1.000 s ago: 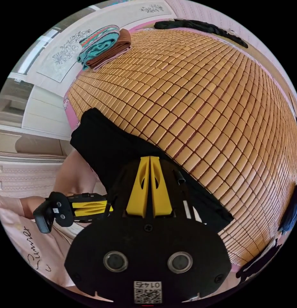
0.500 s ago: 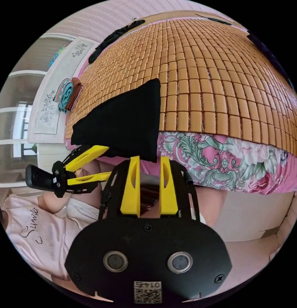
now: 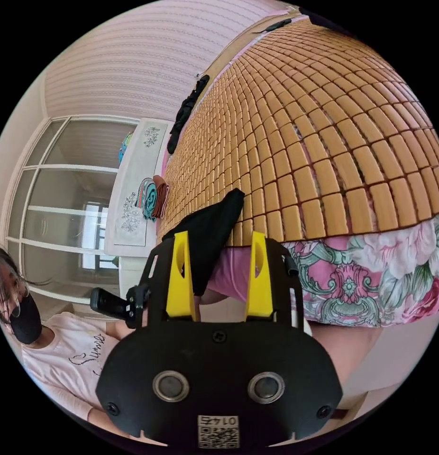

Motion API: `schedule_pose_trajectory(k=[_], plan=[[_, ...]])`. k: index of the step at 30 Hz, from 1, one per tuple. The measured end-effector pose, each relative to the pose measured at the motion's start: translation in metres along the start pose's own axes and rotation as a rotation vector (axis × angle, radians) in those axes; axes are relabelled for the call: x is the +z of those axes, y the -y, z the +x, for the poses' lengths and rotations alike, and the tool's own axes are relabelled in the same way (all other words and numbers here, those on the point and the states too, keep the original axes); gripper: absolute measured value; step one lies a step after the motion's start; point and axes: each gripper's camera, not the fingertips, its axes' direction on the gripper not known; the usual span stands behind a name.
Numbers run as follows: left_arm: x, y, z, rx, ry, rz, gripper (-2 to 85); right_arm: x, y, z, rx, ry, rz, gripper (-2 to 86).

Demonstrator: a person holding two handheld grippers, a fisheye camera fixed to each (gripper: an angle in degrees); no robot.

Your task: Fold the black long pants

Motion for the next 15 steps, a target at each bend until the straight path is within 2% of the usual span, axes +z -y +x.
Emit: schedule_pose_trajectory(k=[1, 6, 12, 15], plan=[[-0.003, -0.001, 0.0, -0.002, -0.026, 0.011, -0.7, 0.003, 0.002, 0.007, 0.002, 0.056, 0.005, 4.3], [-0.012, 0.007, 0.003, 0.002, -0.087, 0.068, -1.0, -0.035, -0.012, 0.025, 0.016, 0.195, 0.122, 2.1], [-0.012, 0.044, 0.022, 0.047, -0.203, 0.214, -0.9, -0.137, -0.046, 0.014, -0.042, 0.069, 0.278, 1.9], [-0.023, 0.041, 0.007, -0.009, -0.224, 0.268, -0.8, -0.147, -0.05, -0.009, -0.047, 0.063, 0.308, 2.3]])
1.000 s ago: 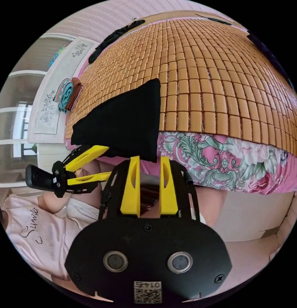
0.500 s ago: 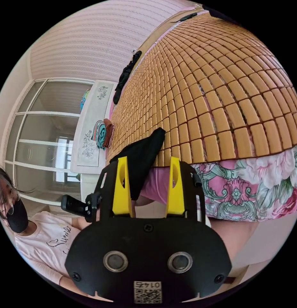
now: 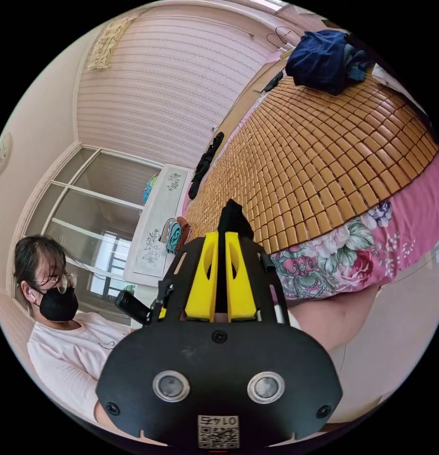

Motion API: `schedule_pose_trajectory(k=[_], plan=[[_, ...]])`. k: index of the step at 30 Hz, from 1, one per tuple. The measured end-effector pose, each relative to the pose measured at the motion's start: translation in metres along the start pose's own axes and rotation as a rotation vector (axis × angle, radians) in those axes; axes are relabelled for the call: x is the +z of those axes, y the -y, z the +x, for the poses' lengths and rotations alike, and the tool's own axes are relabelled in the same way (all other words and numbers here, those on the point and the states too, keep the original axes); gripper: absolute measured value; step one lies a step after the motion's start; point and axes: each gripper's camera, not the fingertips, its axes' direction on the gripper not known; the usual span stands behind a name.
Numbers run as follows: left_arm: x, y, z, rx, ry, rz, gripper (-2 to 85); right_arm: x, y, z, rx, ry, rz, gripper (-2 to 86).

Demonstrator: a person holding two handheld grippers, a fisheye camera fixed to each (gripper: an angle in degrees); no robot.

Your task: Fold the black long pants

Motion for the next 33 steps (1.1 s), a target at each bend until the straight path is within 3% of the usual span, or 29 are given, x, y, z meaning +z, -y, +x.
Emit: schedule_pose_trajectory(k=[5, 8, 10, 13, 18, 20, 24, 27, 33], plan=[[-0.076, -0.037, -0.049, -0.086, 0.131, -0.001, 1.1, 0.103, 0.005, -0.077, -0.175, 0.155, -0.175, 5.8], [-0.13, -0.077, -0.087, -0.206, 0.362, -0.098, 3.7, 0.2, -0.006, -0.117, -0.277, 0.251, -0.388, 9.3], [-0.162, -0.11, -0.112, -0.325, 0.52, -0.162, 4.2, 0.24, -0.017, -0.116, -0.271, 0.193, -0.512, 9.3], [-0.185, -0.133, -0.135, -0.425, 0.587, -0.172, 4.4, 0.228, -0.03, -0.101, -0.274, 0.06, -0.501, 8.5], [-0.159, -0.129, -0.176, -0.476, 0.511, -0.146, 6.7, 0.199, -0.057, -0.072, -0.255, -0.237, -0.538, 5.1], [-0.137, -0.122, -0.195, -0.47, 0.462, -0.152, 7.7, 0.193, -0.066, -0.067, -0.222, -0.235, -0.544, 4.3], [-0.092, -0.107, -0.241, -0.461, 0.392, -0.279, 11.1, 0.162, -0.076, -0.09, -0.249, -0.28, -0.372, 6.1], [-0.079, -0.106, -0.273, -0.513, 0.358, -0.29, 15.5, 0.15, -0.071, -0.088, -0.228, -0.324, -0.268, 11.5], [-0.055, -0.116, -0.332, -0.652, 0.165, -0.313, 16.2, 0.184, -0.064, -0.08, -0.23, -0.244, -0.295, 12.9]])
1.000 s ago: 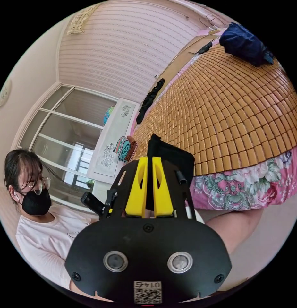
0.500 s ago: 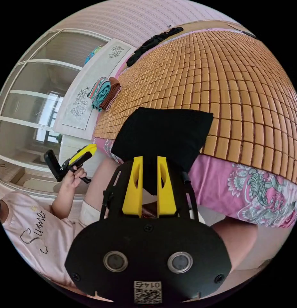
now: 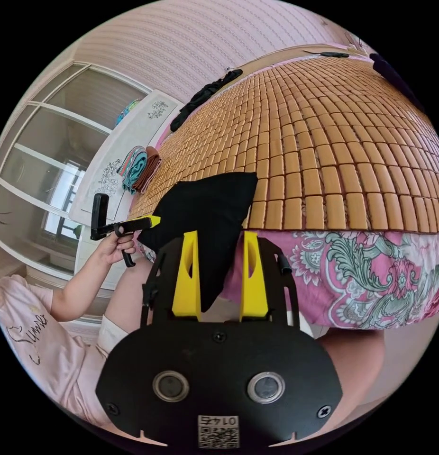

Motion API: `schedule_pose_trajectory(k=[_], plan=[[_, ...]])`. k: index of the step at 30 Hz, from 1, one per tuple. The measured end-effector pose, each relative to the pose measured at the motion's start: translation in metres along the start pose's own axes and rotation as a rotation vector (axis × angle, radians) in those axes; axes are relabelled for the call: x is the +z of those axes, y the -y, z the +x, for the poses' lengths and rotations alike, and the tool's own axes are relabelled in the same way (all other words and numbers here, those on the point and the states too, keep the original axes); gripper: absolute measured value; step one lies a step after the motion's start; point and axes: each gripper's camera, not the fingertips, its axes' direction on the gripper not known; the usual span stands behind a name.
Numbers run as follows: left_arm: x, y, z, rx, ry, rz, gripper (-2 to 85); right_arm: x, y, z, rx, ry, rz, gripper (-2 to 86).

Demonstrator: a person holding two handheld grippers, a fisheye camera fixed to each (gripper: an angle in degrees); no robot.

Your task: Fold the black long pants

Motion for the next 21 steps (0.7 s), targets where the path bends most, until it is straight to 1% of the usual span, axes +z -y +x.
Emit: schedule_pose_trajectory(k=[4, 5, 6, 7, 12, 15, 18, 21], plan=[[0.004, 0.002, -0.003, 0.054, 0.025, 0.01, 13.8, 0.003, 0.003, -0.008, 0.044, 0.078, 0.009, 10.5], [0.005, 0.002, -0.004, 0.056, 0.03, 0.012, 13.1, 0.005, 0.005, -0.009, 0.049, 0.102, -0.013, 9.9], [0.004, 0.001, -0.003, 0.08, 0.014, 0.022, 10.8, 0.008, 0.011, -0.013, 0.055, 0.145, -0.077, 8.7], [0.004, 0.001, -0.005, 0.068, -0.017, 0.027, 9.3, 0.008, 0.015, -0.023, 0.03, 0.136, -0.1, 7.7], [0.004, -0.007, -0.003, 0.079, 0.02, 0.077, 7.6, -0.005, 0.037, -0.083, -0.174, 0.062, -0.141, 6.1], [0.005, -0.012, 0.013, 0.105, 0.032, 0.132, 7.4, -0.021, 0.056, -0.121, -0.297, -0.03, -0.147, 5.9], [0.01, -0.006, 0.031, 0.063, -0.044, 0.225, 7.3, -0.045, 0.078, -0.143, -0.393, -0.146, -0.148, 5.9], [0.02, 0.018, 0.065, 0.052, -0.109, 0.295, 7.3, -0.075, 0.113, -0.14, -0.414, -0.21, -0.178, 5.8]])
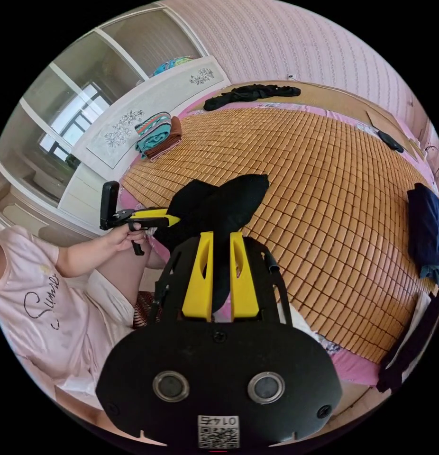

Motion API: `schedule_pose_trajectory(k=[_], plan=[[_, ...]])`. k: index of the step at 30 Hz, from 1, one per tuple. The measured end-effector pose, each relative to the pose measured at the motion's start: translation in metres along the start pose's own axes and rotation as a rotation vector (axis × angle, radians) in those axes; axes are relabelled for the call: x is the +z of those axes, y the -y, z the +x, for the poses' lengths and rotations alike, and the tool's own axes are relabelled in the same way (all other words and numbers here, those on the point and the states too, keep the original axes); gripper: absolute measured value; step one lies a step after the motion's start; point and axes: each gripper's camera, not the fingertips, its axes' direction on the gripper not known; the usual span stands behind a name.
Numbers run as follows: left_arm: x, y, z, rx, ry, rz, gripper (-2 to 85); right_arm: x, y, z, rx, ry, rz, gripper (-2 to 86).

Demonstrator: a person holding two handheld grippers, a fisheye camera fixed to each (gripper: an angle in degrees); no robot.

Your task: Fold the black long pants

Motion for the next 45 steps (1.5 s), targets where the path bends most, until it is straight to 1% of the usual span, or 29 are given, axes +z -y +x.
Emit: schedule_pose_trajectory(k=[2, 4, 5, 6, 8, 9, 10, 12, 13, 14, 15, 16, 17, 19, 20, 22, 23, 25, 26, 28, 29, 30, 31, 33, 36, 39, 40, 41, 45], plan=[[0.023, 0.023, 0.028, 0.032, -0.029, 0.033, 7.3, -0.024, 0.013, 0.024, 0.012, -0.038, -0.013, 5.8], [0.067, 0.067, 0.073, 0.081, -0.09, 0.077, 7.6, -0.068, 0.031, 0.062, 0.041, -0.15, -0.032, 6.0], [0.078, 0.08, 0.085, 0.081, -0.108, 0.088, 7.7, -0.08, 0.037, 0.072, 0.053, -0.184, -0.039, 6.1], [0.102, 0.111, 0.114, 0.085, -0.136, 0.105, 8.0, -0.109, 0.049, 0.093, 0.084, -0.259, -0.043, 6.4], [0.137, 0.162, 0.168, 0.108, -0.154, 0.149, 9.2, -0.151, 0.075, 0.133, 0.176, -0.377, -0.103, 7.6], [0.162, 0.193, 0.2, 0.12, -0.17, 0.203, 10.6, -0.175, 0.093, 0.164, 0.262, -0.468, -0.161, 9.2], [0.19, 0.221, 0.223, 0.119, -0.18, 0.219, 10.9, -0.193, 0.107, 0.195, 0.37, -0.574, -0.205, 11.8], [0.227, 0.248, 0.238, 0.11, -0.163, 0.179, 10.8, -0.206, 0.116, 0.232, 0.517, -0.667, -0.269, 16.9], [0.241, 0.255, 0.239, 0.116, -0.153, 0.151, 10.4, -0.209, 0.115, 0.244, 0.585, -0.676, -0.244, 19.6], [0.243, 0.254, 0.239, 0.151, -0.151, 0.155, 10.2, -0.208, 0.114, 0.246, 0.6, -0.661, -0.209, 19.9], [0.239, 0.244, 0.238, 0.257, -0.14, 0.201, 10.0, -0.201, 0.109, 0.243, 0.599, -0.608, -0.149, 20.5], [0.23, 0.227, 0.232, 0.355, -0.148, 0.226, 9.9, -0.187, 0.103, 0.232, 0.543, -0.544, -0.108, 20.7], [0.225, 0.218, 0.227, 0.397, -0.16, 0.213, 9.7, -0.177, 0.099, 0.223, 0.506, -0.523, -0.098, 20.8], [0.191, 0.172, 0.198, 0.521, -0.151, 0.128, 8.8, -0.129, 0.071, 0.17, 0.352, -0.466, -0.086, 20.7], [0.18, 0.158, 0.19, 0.539, -0.139, 0.113, 8.5, -0.116, 0.061, 0.154, 0.319, -0.443, -0.078, 20.5], [0.122, 0.094, 0.155, 0.589, -0.063, 0.063, 8.0, -0.065, 0.014, 0.092, 0.265, -0.307, -0.036, 18.6], [0.106, 0.078, 0.147, 0.589, -0.031, 0.05, 8.0, -0.053, 0.002, 0.078, 0.264, -0.261, -0.026, 17.7], [0.041, 0.021, 0.117, 0.545, 0.107, -0.007, 8.1, -0.011, -0.041, 0.019, 0.287, -0.124, -0.016, 14.0], [0.025, 0.009, 0.11, 0.518, 0.136, -0.019, 8.2, -0.003, -0.049, 0.003, 0.293, -0.116, -0.009, 13.0], [-0.039, -0.031, 0.087, 0.43, 0.25, -0.044, 8.4, 0.026, -0.068, -0.069, 0.249, -0.153, 0.001, 12.3], [-0.056, -0.04, 0.082, 0.405, 0.286, -0.033, 8.4, 0.032, -0.07, -0.086, 0.234, -0.168, 0.003, 12.5], [-0.088, -0.058, 0.074, 0.366, 0.363, 0.002, 8.4, 0.045, -0.069, -0.12, 0.207, -0.185, 0.01, 12.9], [-0.119, -0.076, 0.068, 0.336, 0.444, 0.053, 8.4, 0.06, -0.064, -0.151, 0.17, -0.186, 0.006, 13.2], [-0.162, -0.1, 0.06, 0.306, 0.533, 0.133, 8.5, 0.081, -0.046, -0.19, 0.111, -0.179, -0.031, 13.7], [-0.224, -0.131, 0.044, 0.285, 0.569, 0.238, 8.5, 0.107, -0.001, -0.251, -0.032, -0.118, -0.04, 13.9], [-0.277, -0.164, 0.014, 0.218, 0.613, 0.329, 8.4, 0.127, 0.048, -0.318, -0.26, -0.102, 0.054, 14.9], [-0.295, -0.177, -0.002, 0.178, 0.623, 0.345, 8.3, 0.14, 0.068, -0.344, -0.343, -0.085, 0.076, 15.8], [-0.302, -0.184, -0.011, 0.158, 0.629, 0.35, 8.3, 0.147, 0.078, -0.356, -0.38, -0.076, 0.078, 15.9], [-0.333, -0.222, -0.073, 0.059, 0.642, 0.295, 8.0, 0.208, 0.152, -0.432, -0.55, -0.002, 0.007, 16.5]])
